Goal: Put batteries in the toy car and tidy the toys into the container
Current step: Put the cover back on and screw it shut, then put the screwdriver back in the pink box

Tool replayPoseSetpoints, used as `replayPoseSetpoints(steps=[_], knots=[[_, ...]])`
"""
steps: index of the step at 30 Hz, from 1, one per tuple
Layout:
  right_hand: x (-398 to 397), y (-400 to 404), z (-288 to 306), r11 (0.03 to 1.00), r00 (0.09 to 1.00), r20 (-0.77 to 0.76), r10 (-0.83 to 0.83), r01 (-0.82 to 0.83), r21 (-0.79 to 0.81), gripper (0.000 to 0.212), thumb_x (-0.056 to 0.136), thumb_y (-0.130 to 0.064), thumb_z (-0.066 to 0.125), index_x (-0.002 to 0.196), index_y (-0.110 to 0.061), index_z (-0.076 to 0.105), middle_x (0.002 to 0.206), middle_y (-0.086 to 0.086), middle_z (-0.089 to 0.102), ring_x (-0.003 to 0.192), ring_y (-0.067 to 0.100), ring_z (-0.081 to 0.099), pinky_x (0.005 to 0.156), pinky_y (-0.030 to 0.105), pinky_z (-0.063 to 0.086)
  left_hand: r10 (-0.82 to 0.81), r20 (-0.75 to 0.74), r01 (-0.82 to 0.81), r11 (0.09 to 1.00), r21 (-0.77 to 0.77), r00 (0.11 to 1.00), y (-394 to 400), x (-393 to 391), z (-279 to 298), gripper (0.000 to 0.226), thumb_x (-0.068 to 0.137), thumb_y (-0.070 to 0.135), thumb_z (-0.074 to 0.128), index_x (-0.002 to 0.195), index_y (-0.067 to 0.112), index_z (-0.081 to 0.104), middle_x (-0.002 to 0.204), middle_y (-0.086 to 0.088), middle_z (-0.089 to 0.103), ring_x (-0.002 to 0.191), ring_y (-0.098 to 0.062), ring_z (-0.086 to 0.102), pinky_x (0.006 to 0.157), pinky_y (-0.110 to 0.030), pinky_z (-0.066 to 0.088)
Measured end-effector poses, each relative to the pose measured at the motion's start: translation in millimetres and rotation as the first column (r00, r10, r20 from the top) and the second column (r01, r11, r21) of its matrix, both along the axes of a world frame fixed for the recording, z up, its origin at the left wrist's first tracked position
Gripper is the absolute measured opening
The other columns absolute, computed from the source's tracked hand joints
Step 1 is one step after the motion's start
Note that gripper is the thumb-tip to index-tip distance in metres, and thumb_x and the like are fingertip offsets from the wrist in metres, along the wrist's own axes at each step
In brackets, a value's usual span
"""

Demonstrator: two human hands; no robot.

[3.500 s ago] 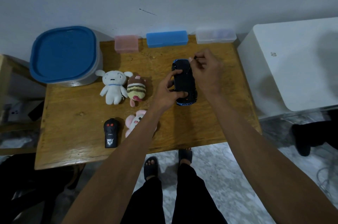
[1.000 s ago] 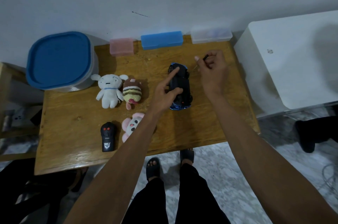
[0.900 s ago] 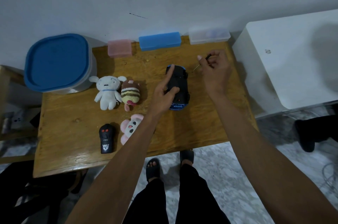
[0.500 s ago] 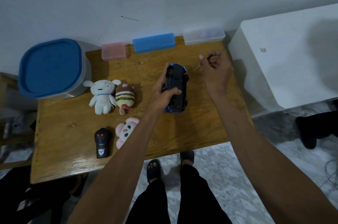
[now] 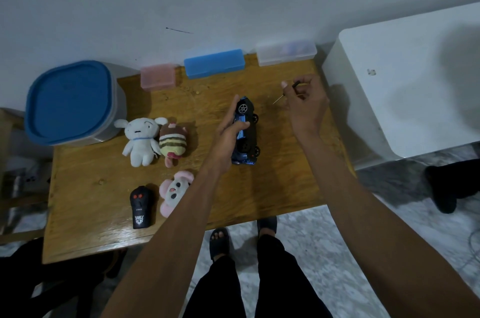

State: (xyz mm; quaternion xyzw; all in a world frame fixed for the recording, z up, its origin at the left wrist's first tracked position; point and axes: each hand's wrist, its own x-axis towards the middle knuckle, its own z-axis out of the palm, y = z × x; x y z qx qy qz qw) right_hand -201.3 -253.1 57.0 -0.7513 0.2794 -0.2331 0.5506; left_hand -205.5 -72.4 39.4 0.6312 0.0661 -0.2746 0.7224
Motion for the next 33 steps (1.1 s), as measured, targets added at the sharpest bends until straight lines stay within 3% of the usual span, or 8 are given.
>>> replayPoseSetpoints(steps=[4, 7, 10, 14, 19, 23, 28, 33], knots=[[2, -4, -2, 0.998, 0.999, -0.009, 0.037, -0.037, 0.045, 0.022, 0.088, -0.024, 0.077, 0.102, -0.016, 0.062, 0.075, 0.0, 0.069, 0.061, 0.017, 0.069, 0.057, 0.038, 0.062, -0.018, 0.06, 0.013, 0.997, 0.081, 0.998, -7, -2, -6, 0.074, 0.092, 0.011, 0.07, 0.146, 0.052, 0.041, 0.154, 0.007, 0.045, 0.127, -0.016, 0.057, 0.104, -0.044, 0.052], [2, -5, -4, 0.99, 0.997, -0.02, 0.073, -0.07, 0.119, 0.02, 0.089, -0.021, 0.076, 0.103, -0.014, 0.063, 0.079, 0.002, 0.072, 0.062, 0.014, 0.07, 0.06, 0.031, 0.061, -0.063, 0.179, 0.004, 0.951, 0.311, 0.982, -11, -1, -13, 0.075, 0.088, 0.02, 0.076, 0.146, 0.054, 0.041, 0.153, 0.001, 0.044, 0.134, -0.018, 0.048, 0.11, -0.044, 0.047], [4, -6, -9, 0.972, 0.992, -0.045, 0.122, -0.11, 0.209, 0.023, 0.088, -0.021, 0.077, 0.096, -0.003, 0.065, 0.079, 0.008, 0.073, 0.063, 0.018, 0.07, 0.061, 0.036, 0.062, -0.133, 0.27, -0.051, 0.813, 0.581, 0.954, -19, -3, -16, 0.075, 0.086, 0.03, 0.078, 0.147, 0.051, 0.04, 0.139, -0.007, 0.038, 0.12, -0.016, 0.038, 0.107, -0.03, 0.038], [3, -8, -14, 0.947, 0.976, -0.074, 0.207, -0.181, 0.266, 0.028, 0.089, -0.024, 0.076, 0.093, 0.001, 0.064, 0.069, 0.006, 0.067, 0.054, 0.013, 0.062, 0.052, 0.027, 0.055, -0.224, 0.195, -0.038, 0.558, 0.829, 0.955, -35, -4, -24, 0.077, 0.087, 0.04, 0.076, 0.15, 0.053, 0.032, 0.146, -0.013, 0.028, 0.134, -0.034, 0.032, 0.105, -0.048, 0.044], [6, -11, -20, 0.916, 0.949, -0.114, 0.295, -0.247, 0.317, 0.013, 0.09, -0.017, 0.074, 0.088, -0.012, 0.062, 0.077, 0.008, 0.07, 0.063, 0.016, 0.066, 0.06, 0.029, 0.058, -0.298, 0.079, 0.03, 0.344, 0.938, 0.951, -50, -3, -32, 0.076, 0.089, 0.043, 0.073, 0.15, 0.054, 0.029, 0.149, -0.016, 0.021, 0.134, -0.039, 0.03, 0.099, -0.051, 0.045], [13, -11, -22, 0.898, 0.918, -0.174, 0.357, -0.286, 0.335, 0.02, 0.092, -0.011, 0.07, 0.112, -0.011, 0.066, 0.095, 0.006, 0.071, 0.073, 0.014, 0.069, 0.063, 0.022, 0.058, -0.356, 0.063, 0.022, 0.232, 0.973, 0.932, -58, -5, -36, 0.079, 0.091, 0.05, 0.067, 0.154, 0.05, 0.02, 0.151, -0.02, 0.017, 0.136, -0.042, 0.029, 0.097, -0.053, 0.045], [31, 0, -21, 0.887, 0.867, -0.231, 0.442, -0.385, 0.254, 0.026, 0.097, -0.012, 0.064, 0.122, -0.016, 0.068, 0.1, 0.001, 0.07, 0.081, 0.012, 0.067, 0.066, 0.022, 0.054, -0.346, 0.104, -0.019, 0.241, 0.97, 0.933, -49, 0, -41, 0.09, 0.089, 0.075, 0.049, 0.158, 0.043, 0.001, 0.151, -0.023, 0.023, 0.131, -0.044, 0.034, 0.097, -0.057, 0.044], [62, 35, -15, 0.863, 0.828, -0.243, 0.505, -0.494, 0.108, 0.017, 0.1, -0.016, 0.06, 0.111, -0.017, 0.074, 0.09, -0.007, 0.066, 0.09, 0.012, 0.064, 0.083, 0.033, 0.057, -0.212, 0.37, -0.282, 0.355, 0.891, 0.904, -5, 30, -18, 0.069, 0.096, 0.059, 0.049, 0.156, 0.031, 0.028, 0.146, -0.02, 0.04, 0.13, -0.04, 0.041, 0.1, -0.053, 0.045]])
